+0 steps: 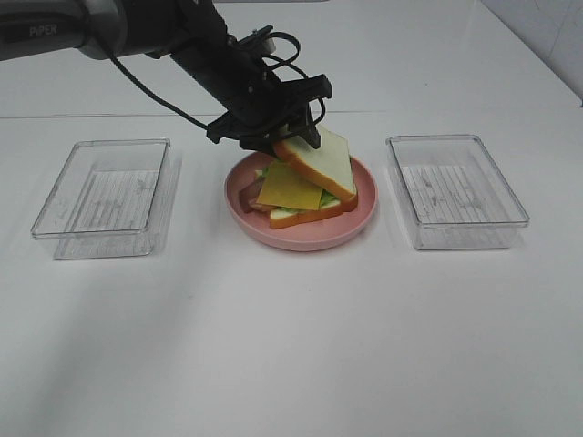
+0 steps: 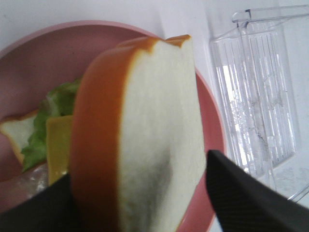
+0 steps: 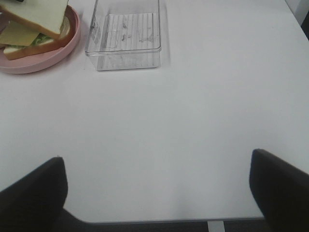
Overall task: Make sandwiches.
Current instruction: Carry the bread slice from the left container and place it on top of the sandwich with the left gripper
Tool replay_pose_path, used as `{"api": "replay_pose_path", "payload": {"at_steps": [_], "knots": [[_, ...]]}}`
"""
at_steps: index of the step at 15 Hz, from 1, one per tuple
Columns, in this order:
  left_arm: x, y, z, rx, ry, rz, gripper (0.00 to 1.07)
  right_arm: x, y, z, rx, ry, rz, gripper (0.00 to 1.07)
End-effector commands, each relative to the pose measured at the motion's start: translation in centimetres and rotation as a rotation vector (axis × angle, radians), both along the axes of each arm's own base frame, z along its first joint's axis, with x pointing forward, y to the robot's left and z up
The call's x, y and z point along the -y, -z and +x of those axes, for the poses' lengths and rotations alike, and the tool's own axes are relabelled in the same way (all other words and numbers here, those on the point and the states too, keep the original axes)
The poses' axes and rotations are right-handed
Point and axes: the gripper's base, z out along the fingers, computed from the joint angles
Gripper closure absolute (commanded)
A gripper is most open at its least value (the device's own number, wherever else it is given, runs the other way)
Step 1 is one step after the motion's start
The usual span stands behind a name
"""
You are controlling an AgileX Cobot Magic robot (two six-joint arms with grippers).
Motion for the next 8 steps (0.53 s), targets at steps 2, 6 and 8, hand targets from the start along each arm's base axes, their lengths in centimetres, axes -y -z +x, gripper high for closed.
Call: {"api": "replay_pose_path", "payload": {"at_steps": [2,6,8], "knots": [[-0.3,0.1,-0.2,-0.016,0.011,0.042,0.17,0.0,0.0,-0.4,0.041,-0.001,0.000,0.09],[-1.1,0.4,-1.0,-0.093,0.034,0.148,0.17,0.0,0.0,-0.4,0.041,-0.001,0.000,0.09],[-2.1,-0.3,-1.1,-0.074,0.032,0.257,0.17,0.0,0.0,-0.4,0.041,-0.001,0.000,0.09]]}}
